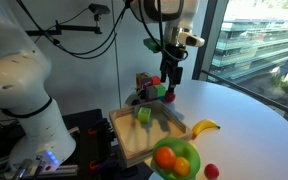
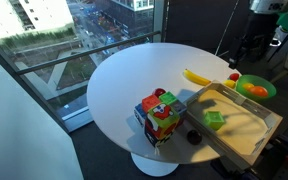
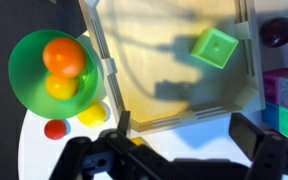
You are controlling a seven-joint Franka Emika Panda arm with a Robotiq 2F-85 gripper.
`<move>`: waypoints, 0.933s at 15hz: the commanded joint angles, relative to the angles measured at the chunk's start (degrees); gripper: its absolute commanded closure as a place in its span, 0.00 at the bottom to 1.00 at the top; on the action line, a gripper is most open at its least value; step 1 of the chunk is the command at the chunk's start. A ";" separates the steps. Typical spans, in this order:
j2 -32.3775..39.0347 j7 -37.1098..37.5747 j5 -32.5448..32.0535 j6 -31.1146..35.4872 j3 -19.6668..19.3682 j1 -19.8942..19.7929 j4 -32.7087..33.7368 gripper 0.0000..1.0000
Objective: Put the orange onto the bowl
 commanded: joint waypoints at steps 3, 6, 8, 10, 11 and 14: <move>-6.32 1.32 -0.70 0.11 2.06 0.75 -1.56 0.00; -9.05 0.26 -0.61 -0.58 2.72 1.13 -2.28 0.00; -10.71 -0.93 -0.50 -1.39 3.01 1.43 -2.84 0.00; -12.25 -1.74 -0.39 -2.26 3.05 1.60 -3.24 0.00; -12.80 -1.85 -0.36 -2.49 3.10 1.67 -3.41 0.00; -11.48 -0.85 -0.03 -2.00 3.18 1.48 -2.71 0.00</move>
